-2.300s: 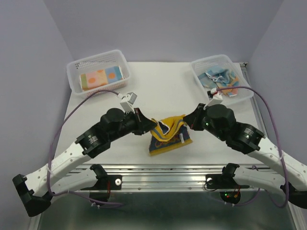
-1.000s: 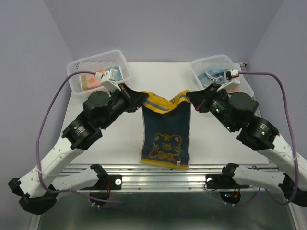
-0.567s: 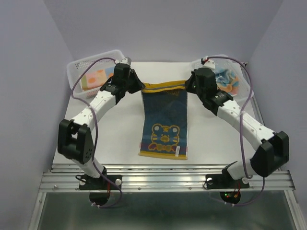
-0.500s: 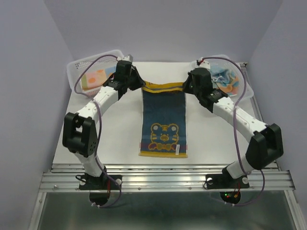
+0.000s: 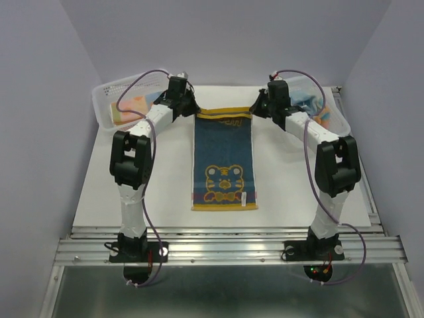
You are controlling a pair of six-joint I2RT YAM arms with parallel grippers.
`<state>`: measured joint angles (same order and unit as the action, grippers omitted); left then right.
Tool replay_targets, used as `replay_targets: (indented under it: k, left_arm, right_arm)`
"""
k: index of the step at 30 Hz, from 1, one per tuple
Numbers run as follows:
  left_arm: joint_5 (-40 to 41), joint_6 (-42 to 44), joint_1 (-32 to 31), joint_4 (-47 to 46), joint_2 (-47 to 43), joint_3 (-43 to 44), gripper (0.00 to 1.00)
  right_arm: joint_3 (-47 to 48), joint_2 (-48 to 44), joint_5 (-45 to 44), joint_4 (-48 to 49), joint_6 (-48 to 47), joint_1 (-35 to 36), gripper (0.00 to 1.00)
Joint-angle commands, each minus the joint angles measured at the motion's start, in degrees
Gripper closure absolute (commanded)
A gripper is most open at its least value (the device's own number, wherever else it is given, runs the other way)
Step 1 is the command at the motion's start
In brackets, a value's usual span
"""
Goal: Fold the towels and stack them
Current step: Fold the towel
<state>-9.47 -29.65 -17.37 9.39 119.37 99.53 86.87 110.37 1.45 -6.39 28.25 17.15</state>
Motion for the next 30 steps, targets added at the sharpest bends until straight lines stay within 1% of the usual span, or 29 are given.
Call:
replay_targets:
  k: [1, 3, 4, 5, 7, 8, 12, 13, 14, 16, 20, 22, 26, 30]
  left_arm:
    - [-0.45, 0.91, 0.67, 0.02, -3.43, -1.24, 1.00]
    - [-0.72, 0.30, 0.67, -0.77, -5.45, -4.59, 1.00]
    - [-0.89, -0.49, 0.67, -2.08, -7.90, -6.43, 1.00]
    - [-1.07, -0.85, 0.67, -2.88, -9.23, -10.54, 1.00]
    - [-1.42, -1.81, 0.58, -4.55, -11.61, -14.34, 1.00]
    - [-1.51, -2.16, 0.40, -5.16, -13.97, -18.19, 1.00]
    - [-1.95, -3.75, -0.04, -6.57, -18.64, -26.39, 1.00]
    - [-2.04, -4.18, -0.47, -7.36, -20.48, -27.88, 1.00]
    - [-2.21, -4.62, -0.74, -7.80, -21.36, -30.94, 1.00]
    - [-2.22, -5.15, -1.53, -8.77, -24.26, -33.86, 1.00]
    - [-2.04, -7.26, -2.85, -9.04, -29.01, -41.93, 1.00]
    - [-1.52, -8.23, -3.72, -10.26, -30.94, -44.23, 1.00]
    - [0.50, -11.03, -6.36, -10.00, -37.17, -50.64, 1.00]
    - [2.61, -13.33, -7.94, -9.65, -42.90, -55.21, 1.00]
  right_arm:
    - [3.14, -1.29, 4.70, -1.15, 0.75, -0.10, 0.99]
    - [1.38, -2.52, 6.80, -2.22, 1.28, -0.10, 0.99]
    - [0.33, -3.31, 7.59, -2.92, 2.15, -0.10, 0.99]
    - [-2.47, -4.97, 9.95, -3.10, 2.68, -0.10, 0.99]
    - [-5.29, -6.82, 12.16, -3.36, 4.44, -0.10, 0.99]
    - [-8.35, -8.66, 14.17, -3.62, 5.14, -0.10, 0.99]
    - [-14.08, -12.80, 17.44, -4.51, 7.17, -0.01, 0.99]
    - [-17.75, -15.24, 18.40, -4.42, 8.04, 0.08, 0.99]
    - [-19.35, -16.57, 18.50, -4.42, 8.40, 0.17, 0.99]
    - [-23.56, -20.43, 18.06, -4.94, 9.10, 0.34, 0.99]
    - [-28.24, -26.07, 17.44, -6.08, 9.80, 1.66, 0.99]
    - [-29.56, -27.92, 17.44, -7.40, 9.89, 2.28, 0.99]
    - [-34.82, -33.80, 18.14, -8.28, 10.94, 3.07, 0.99]
    - [-37.73, -37.58, 17.62, -10.30, 11.39, 3.94, 0.99]
